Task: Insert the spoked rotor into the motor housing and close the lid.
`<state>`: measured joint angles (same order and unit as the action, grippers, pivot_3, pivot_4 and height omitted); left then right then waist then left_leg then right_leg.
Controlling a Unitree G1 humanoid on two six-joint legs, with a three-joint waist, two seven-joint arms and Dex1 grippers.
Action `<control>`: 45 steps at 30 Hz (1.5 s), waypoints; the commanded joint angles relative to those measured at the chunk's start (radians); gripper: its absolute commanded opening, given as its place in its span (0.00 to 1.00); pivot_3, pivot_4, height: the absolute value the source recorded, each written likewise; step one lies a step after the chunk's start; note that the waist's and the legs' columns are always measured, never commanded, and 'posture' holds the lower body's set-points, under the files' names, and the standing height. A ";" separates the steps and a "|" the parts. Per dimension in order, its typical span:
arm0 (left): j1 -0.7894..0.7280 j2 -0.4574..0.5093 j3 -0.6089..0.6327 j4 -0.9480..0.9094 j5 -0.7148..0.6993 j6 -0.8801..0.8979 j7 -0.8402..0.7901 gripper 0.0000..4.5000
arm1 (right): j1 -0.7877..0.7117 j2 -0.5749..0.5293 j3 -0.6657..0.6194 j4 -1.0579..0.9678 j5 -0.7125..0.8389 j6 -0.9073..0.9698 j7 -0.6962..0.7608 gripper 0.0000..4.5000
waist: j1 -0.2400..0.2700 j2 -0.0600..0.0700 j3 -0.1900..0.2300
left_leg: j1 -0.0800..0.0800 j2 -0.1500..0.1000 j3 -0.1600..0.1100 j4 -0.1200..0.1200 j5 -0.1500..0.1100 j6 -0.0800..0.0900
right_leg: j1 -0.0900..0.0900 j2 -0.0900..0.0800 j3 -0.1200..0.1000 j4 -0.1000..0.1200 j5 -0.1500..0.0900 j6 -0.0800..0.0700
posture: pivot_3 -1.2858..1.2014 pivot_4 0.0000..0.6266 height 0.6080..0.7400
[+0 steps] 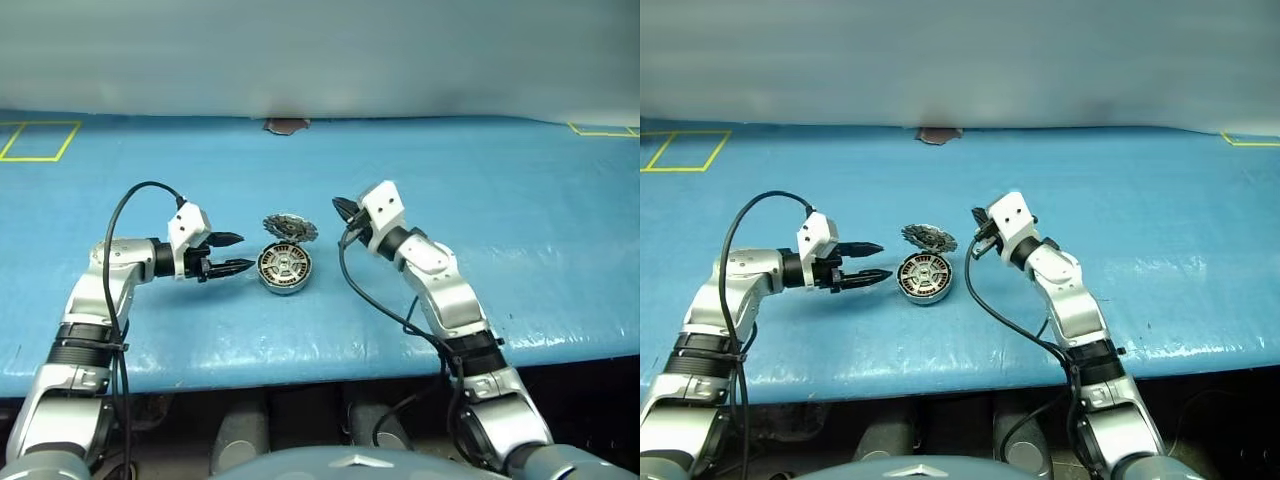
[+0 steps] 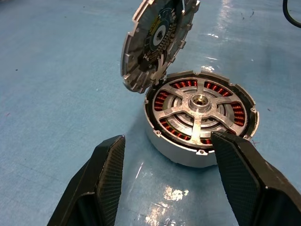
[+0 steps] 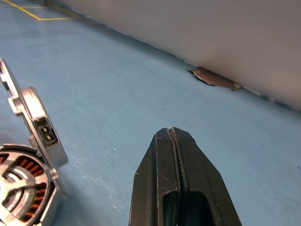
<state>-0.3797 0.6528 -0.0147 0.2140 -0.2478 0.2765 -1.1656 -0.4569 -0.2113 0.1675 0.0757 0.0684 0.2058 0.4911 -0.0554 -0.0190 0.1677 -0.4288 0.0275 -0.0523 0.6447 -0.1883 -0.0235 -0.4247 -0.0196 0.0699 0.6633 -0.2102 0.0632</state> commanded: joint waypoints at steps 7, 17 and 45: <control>0.057 0.030 0.054 -0.085 -0.062 0.031 0.033 0.70 | -0.056 0.089 0.069 0.050 0.012 -0.038 0.072 0.00 | -0.006 0.000 0.000 | 0.000 0.000 0.000 0.000 0.000 0.000 | 0.000 0.000 0.000 0.000 0.000 0.000 | 0.52 0.24 1.00; 0.045 0.090 0.056 -0.051 -0.053 0.019 0.011 0.70 | 0.052 0.109 0.151 -0.031 -0.002 0.009 0.091 0.00 | -0.007 0.000 0.000 | 0.000 0.000 0.000 -0.001 0.000 0.000 | -0.001 0.000 0.000 0.000 0.000 -0.001 | 0.52 0.24 1.00; -0.006 0.006 0.009 -0.029 -0.059 0.020 0.029 0.70 | 0.203 0.162 0.170 -0.016 0.054 0.068 0.093 0.00 | -0.011 -0.001 -0.001 | 0.017 0.001 0.001 -0.008 0.000 -0.001 | 0.012 -0.001 0.000 -0.003 -0.002 -0.003 | 0.52 0.24 1.00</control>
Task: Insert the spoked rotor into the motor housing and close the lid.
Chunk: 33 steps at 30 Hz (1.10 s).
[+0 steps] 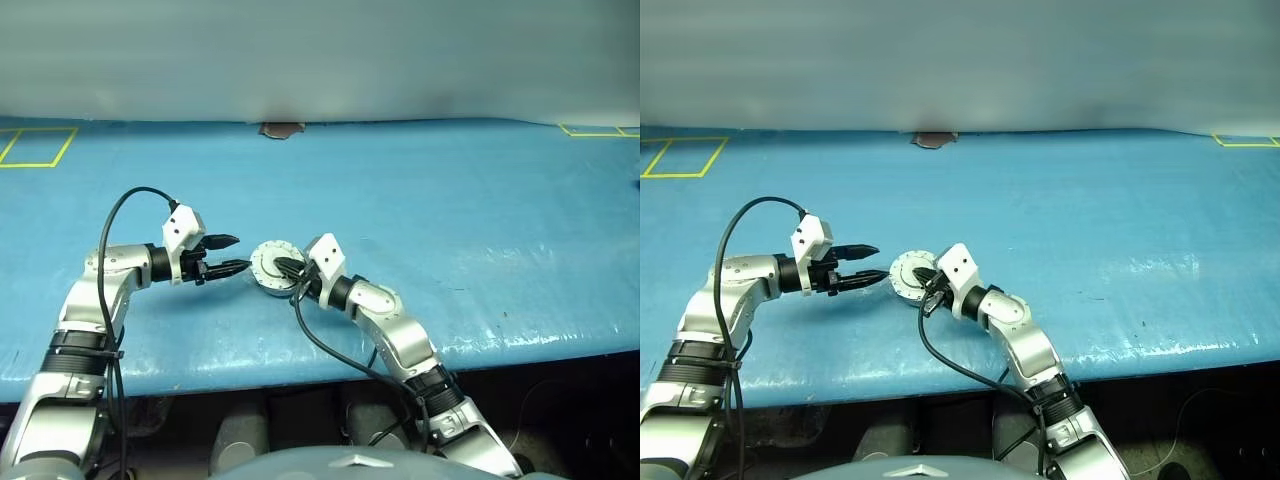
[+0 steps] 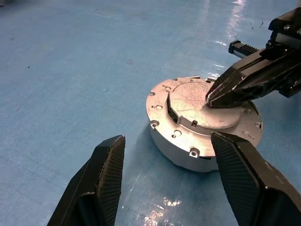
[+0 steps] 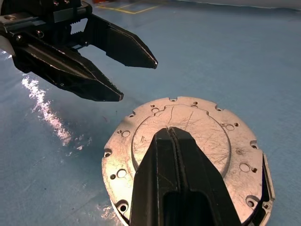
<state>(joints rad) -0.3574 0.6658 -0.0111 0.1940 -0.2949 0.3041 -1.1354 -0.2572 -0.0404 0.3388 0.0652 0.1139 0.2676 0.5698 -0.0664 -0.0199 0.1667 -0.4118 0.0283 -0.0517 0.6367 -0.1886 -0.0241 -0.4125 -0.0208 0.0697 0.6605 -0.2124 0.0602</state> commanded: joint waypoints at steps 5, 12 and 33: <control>-0.039 -0.016 -0.001 -0.001 -0.004 -0.012 -0.001 0.71 | -0.029 -0.008 -0.008 -0.009 0.012 0.014 0.014 0.35 | 0.001 0.000 0.000 | 0.000 0.000 0.001 -0.004 0.000 0.000 | -0.002 0.000 0.000 0.000 -0.001 -0.002 | 0.52 0.24 1.00; -0.036 -0.017 -0.001 -0.004 0.002 -0.020 0.004 0.71 | -0.060 0.008 -0.019 0.046 0.005 0.017 -0.020 0.87 | 0.000 0.000 0.000 | -0.001 0.000 0.000 -0.009 0.000 0.000 | -0.004 0.001 -0.001 0.000 -0.003 -0.004 | 0.52 0.24 1.00; -0.026 -0.015 0.005 -0.001 0.010 -0.035 0.041 0.71 | -0.042 -0.020 0.061 0.005 -0.095 -0.070 -0.024 0.99 | 0.001 0.000 0.000 | -0.001 0.000 0.000 -0.010 0.000 0.000 | -0.004 0.000 -0.001 -0.001 -0.004 -0.004 | 0.52 0.24 1.00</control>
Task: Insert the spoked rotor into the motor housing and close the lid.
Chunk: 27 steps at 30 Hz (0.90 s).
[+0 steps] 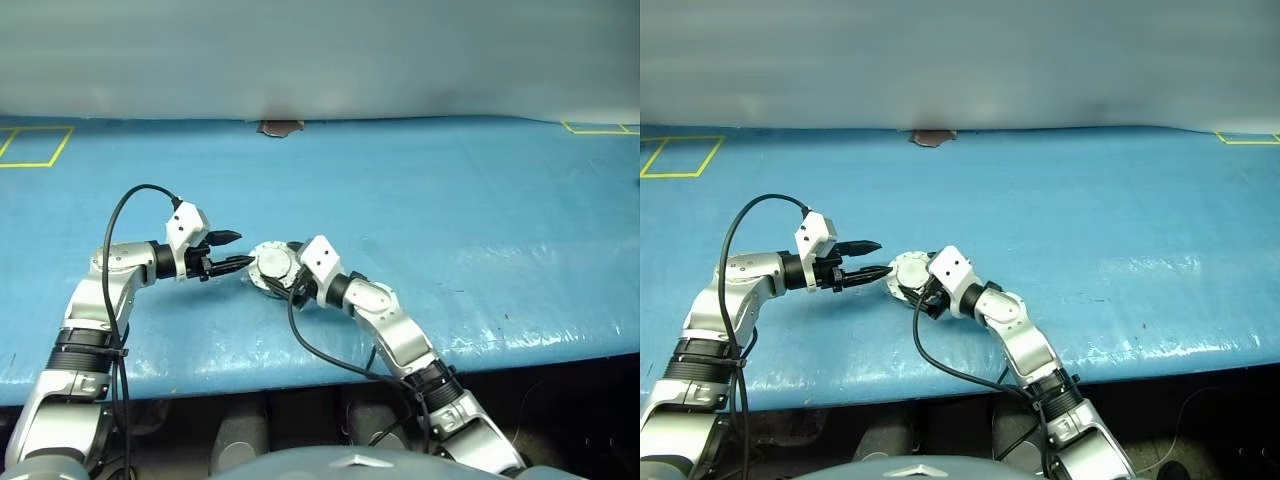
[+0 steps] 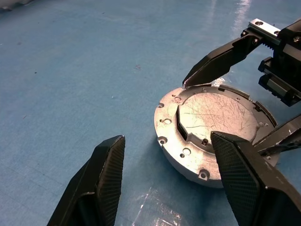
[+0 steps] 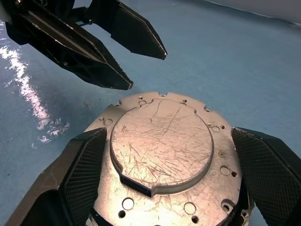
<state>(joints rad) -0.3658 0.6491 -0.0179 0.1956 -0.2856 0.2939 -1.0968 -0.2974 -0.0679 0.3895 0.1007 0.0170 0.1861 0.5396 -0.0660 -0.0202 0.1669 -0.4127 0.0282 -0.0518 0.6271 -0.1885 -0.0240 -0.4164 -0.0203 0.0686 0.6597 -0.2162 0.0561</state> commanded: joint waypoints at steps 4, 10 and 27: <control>-0.024 -0.001 0.009 0.004 0.001 -0.030 0.003 0.71 | -0.006 0.020 0.002 0.029 0.005 0.032 -0.002 0.99 | 0.000 0.000 0.000 | 0.000 0.000 0.000 0.000 0.000 0.000 | 0.000 0.000 0.000 0.000 0.000 0.000 | 0.52 0.24 1.00; -0.018 0.001 0.010 0.003 0.000 -0.036 0.005 0.71 | -0.004 0.008 -0.024 0.002 0.012 0.057 0.001 0.78 | 0.000 0.000 0.000 | 0.001 0.000 0.000 0.000 0.000 0.000 | 0.001 0.000 0.000 0.000 0.000 0.000 | 0.52 0.24 1.00; -0.030 -0.010 0.001 0.030 0.008 -0.056 0.002 0.71 | -0.102 -0.093 -0.015 -0.191 0.067 0.243 0.121 0.67 | 0.005 0.000 0.001 | -0.002 -0.001 0.000 -0.001 0.000 0.000 | -0.002 -0.001 -0.001 -0.001 -0.001 0.001 | 0.52 0.24 1.00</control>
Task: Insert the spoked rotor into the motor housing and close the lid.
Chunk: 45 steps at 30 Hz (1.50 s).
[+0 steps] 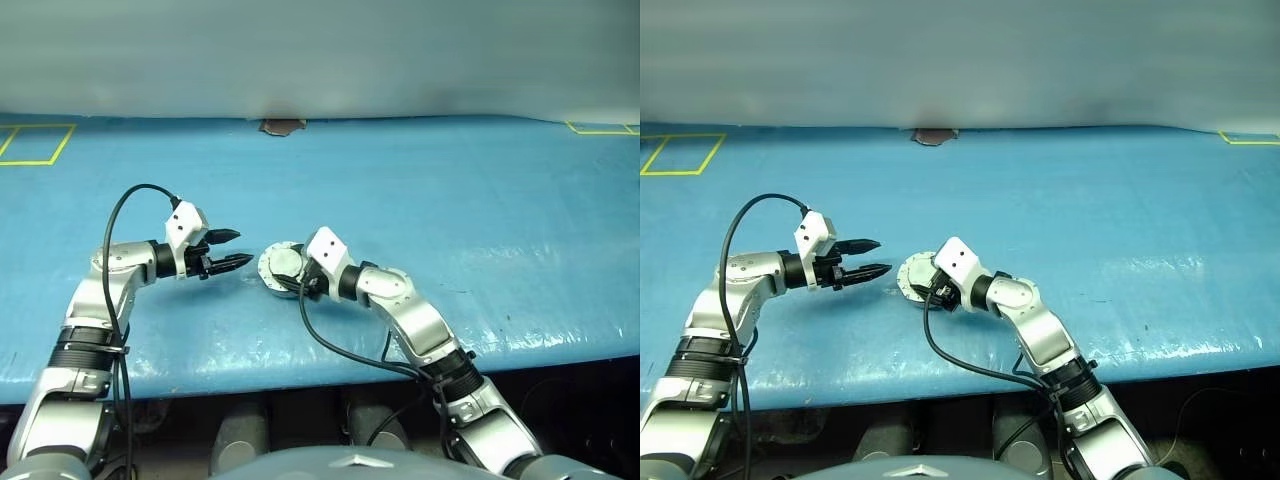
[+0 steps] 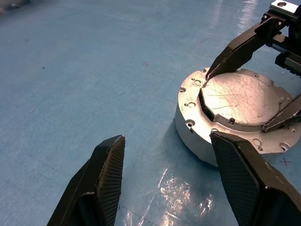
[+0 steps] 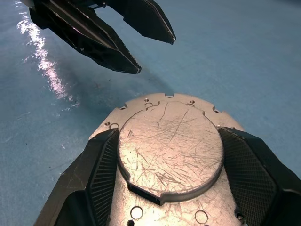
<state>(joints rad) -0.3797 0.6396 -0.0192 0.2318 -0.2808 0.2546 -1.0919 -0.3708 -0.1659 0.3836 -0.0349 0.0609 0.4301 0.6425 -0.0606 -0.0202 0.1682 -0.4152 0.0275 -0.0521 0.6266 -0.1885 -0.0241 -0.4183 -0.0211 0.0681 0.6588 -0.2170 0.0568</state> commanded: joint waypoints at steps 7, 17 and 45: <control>-0.012 0.001 0.002 -0.013 0.002 -0.010 -0.006 0.71 | -0.011 -0.019 0.015 -0.039 0.020 -0.026 0.064 0.67 | 0.000 0.000 0.000 | 0.000 0.000 0.000 0.000 0.000 0.000 | 0.000 0.000 0.000 0.000 0.000 0.000 | 0.52 0.24 1.00; -0.006 -0.003 0.002 -0.014 0.002 -0.012 -0.002 0.71 | 0.002 -0.010 0.013 0.032 0.002 -0.068 0.054 0.67 | -0.004 0.000 0.000 | 0.000 0.000 0.000 -0.001 0.000 0.000 | 0.000 0.000 0.000 0.000 0.000 0.000 | 0.52 0.24 1.00; 0.007 -0.024 -0.001 -0.035 -0.007 0.004 0.013 0.71 | 0.012 -0.037 0.020 0.111 -0.005 -0.102 0.099 0.67 | -0.003 0.000 0.000 | 0.002 0.000 0.000 -0.001 0.000 0.000 | 0.002 0.000 0.000 0.000 0.000 0.000 | 0.52 0.24 1.00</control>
<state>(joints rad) -0.3642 0.6178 -0.0233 0.2316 -0.2785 0.2576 -1.0784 -0.3705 -0.2074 0.3894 0.0451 0.0677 0.3210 0.7491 -0.0638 -0.0204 0.1682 -0.4130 0.0276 -0.0521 0.6259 -0.1887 -0.0243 -0.4165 -0.0210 0.0680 0.6586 -0.2173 0.0566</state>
